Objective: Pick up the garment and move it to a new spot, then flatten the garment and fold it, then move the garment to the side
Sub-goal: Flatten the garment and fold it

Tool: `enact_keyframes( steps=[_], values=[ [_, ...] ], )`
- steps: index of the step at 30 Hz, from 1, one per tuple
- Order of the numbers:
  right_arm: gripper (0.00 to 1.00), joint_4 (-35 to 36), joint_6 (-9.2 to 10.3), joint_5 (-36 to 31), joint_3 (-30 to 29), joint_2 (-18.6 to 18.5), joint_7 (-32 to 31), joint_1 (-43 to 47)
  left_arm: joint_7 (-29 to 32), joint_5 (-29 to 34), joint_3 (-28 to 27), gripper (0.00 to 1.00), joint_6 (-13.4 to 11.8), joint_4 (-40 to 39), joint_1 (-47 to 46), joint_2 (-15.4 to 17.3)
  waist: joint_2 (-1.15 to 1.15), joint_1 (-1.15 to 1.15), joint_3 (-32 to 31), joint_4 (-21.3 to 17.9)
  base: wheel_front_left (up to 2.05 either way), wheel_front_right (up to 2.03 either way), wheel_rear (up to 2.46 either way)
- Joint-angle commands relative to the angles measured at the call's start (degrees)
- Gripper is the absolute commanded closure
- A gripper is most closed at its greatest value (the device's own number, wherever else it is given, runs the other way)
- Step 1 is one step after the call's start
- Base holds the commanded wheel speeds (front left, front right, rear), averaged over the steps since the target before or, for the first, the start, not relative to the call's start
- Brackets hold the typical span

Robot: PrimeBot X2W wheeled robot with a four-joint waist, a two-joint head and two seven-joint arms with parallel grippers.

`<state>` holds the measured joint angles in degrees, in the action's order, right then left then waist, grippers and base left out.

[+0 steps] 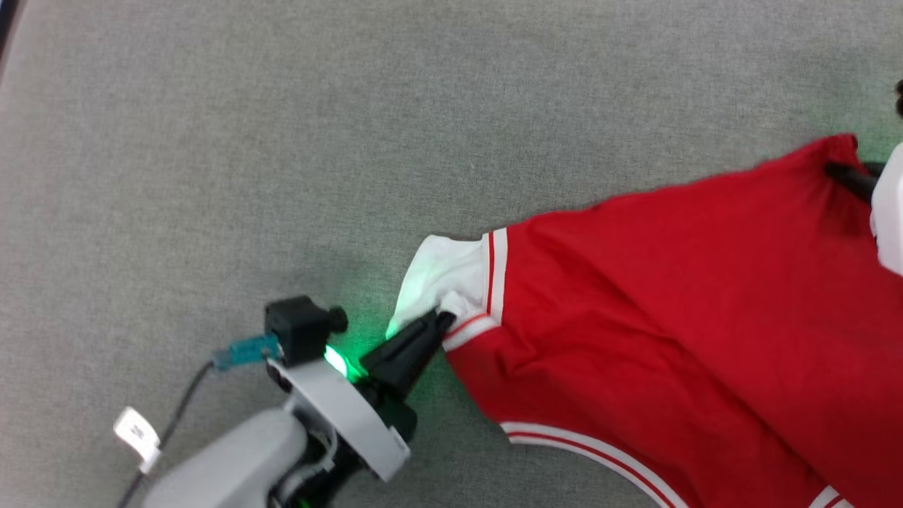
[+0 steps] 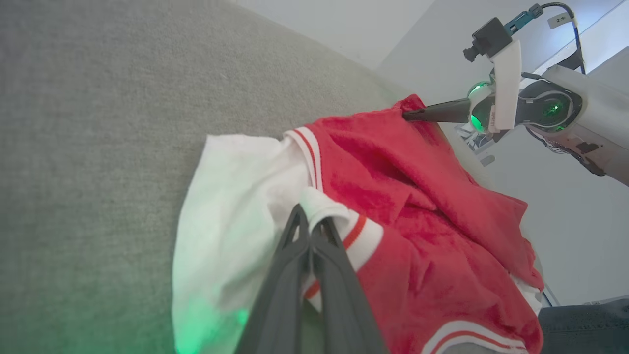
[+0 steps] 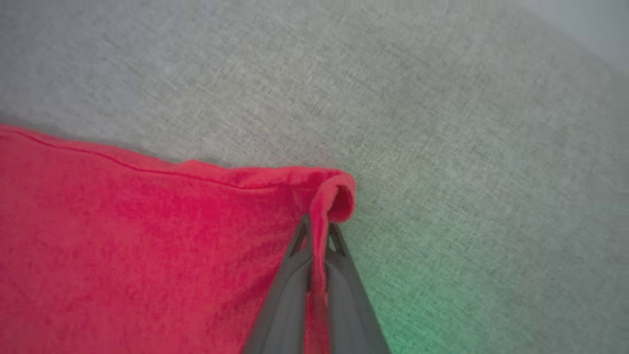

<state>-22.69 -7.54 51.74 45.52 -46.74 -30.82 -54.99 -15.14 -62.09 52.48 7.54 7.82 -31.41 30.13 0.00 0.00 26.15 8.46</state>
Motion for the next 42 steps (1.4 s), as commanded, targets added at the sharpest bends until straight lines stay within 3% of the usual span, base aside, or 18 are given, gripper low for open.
enact_keyframes(
  steps=[1,10,17,23,27,30,35,42],
  values=[
    [1.0,-1.3,0.11,0.2,-0.3,-0.1,1.1,-0.9,0.0,-0.8,0.1,1.0,-0.1,-0.3,-2.1,0.9,0.0,0.0,0.1,-0.1,0.0,0.0,0.0],
    [1.0,-8.3,0.1,-1.1,-7.6,2.8,7.3,-12.0,3.6,-8.6,-0.3,1.0,-0.1,0.9,-22.7,4.5,0.0,0.0,2.1,-1.9,0.0,0.0,0.0],
    [1.0,-16.8,0.1,-6.3,-14.4,7.5,12.6,-26.0,6.4,-13.9,-4.9,1.0,-0.1,12.4,-43.2,2.0,0.0,0.0,5.9,-5.0,0.0,0.0,0.0],
    [1.0,-24.7,0.11,-12.5,-19.8,11.8,21.4,-36.4,2.5,-12.7,-9.6,1.0,-0.1,25.5,-58.7,-1.6,0.0,0.0,6.7,-6.7,0.0,0.0,0.0],
    [1.0,-28.8,0.12,-15.1,-22.9,13.7,28.0,-40.6,0.5,-12.0,-12.2,1.0,-0.1,29.7,-64.6,-3.1,0.0,0.0,6.3,-7.0,0.0,0.0,0.0],
    [1.0,-31.4,0.14,-16.1,-24.6,14.6,31.7,-41.6,0.0,-12.4,-14.4,1.0,-0.1,29.6,-65.5,-3.7,0.0,0.0,6.0,-7.0,0.0,0.0,0.0],
    [1.0,-32.9,0.14,-15.7,-23.1,15.4,31.9,-38.1,-0.1,-12.3,-14.0,1.0,-0.1,26.0,-59.6,-3.6,0.0,0.0,5.9,-6.8,0.0,0.0,0.0],
    [1.0,-27.4,0.11,-10.4,-17.7,14.5,30.8,-24.8,-0.1,-15.2,-14.6,1.0,-0.1,14.0,-40.1,-2.7,0.0,0.0,4.8,-6.7,0.0,0.0,0.0]
  ],
)
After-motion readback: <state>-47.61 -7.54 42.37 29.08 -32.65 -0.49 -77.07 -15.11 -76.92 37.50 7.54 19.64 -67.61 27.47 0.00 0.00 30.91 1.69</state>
